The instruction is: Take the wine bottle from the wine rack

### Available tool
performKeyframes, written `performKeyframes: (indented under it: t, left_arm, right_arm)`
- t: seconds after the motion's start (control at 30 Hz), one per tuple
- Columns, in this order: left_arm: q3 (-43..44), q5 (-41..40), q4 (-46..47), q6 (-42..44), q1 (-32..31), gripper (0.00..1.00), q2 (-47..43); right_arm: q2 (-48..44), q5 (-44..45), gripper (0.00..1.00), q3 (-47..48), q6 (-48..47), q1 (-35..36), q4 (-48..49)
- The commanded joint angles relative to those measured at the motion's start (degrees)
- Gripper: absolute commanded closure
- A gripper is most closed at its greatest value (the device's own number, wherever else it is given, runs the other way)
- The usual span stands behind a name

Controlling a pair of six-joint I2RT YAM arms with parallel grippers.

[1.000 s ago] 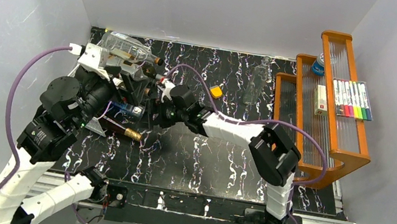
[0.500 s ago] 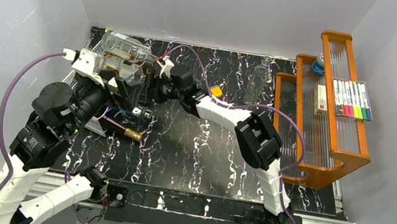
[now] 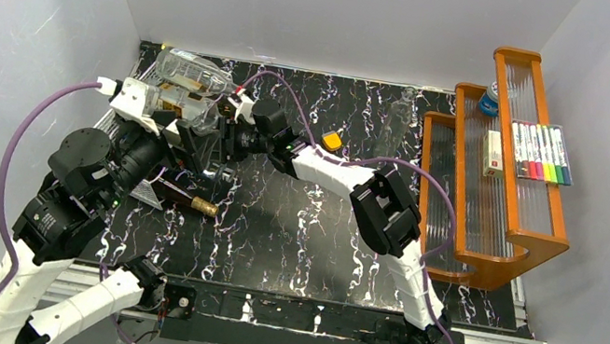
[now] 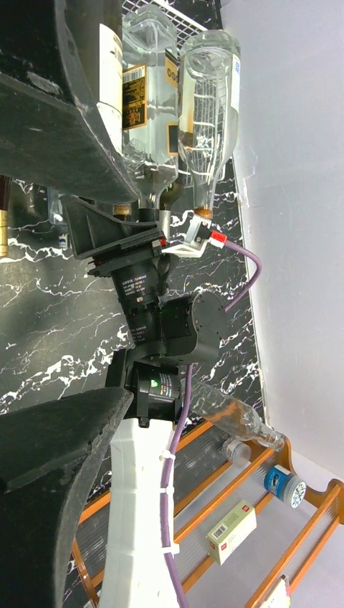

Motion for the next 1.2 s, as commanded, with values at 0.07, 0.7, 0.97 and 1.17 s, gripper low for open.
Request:
performKeyframes:
  t: [0.07,0.7,0.97,1.17]
  left_arm:
    - [0.97,0.31,0.5,0.51,0.33,0.02,0.23]
    - [0.58,1.3,1.52,0.16,0.28,0.02,2.24]
    - [0.97,1.66,2.23,0.08,0.29,0.02,3.6]
    - [1.86,2.39,2.83,0.21,0.28,0.02,5.3]
  right_arm:
    - [-0.34,-2.19,0.52,2.47,0.19,-0.13,1.54]
    - [-12.97,-7.4,1.0,-6.86,10.25,-0.8,13.51]
    - [-19.13,-12.37,1.0,-14.87,16.24,-2.33,21.08]
    - [-26.59,-14.5,1.0,-23.22,14.79,-4.03,19.83]
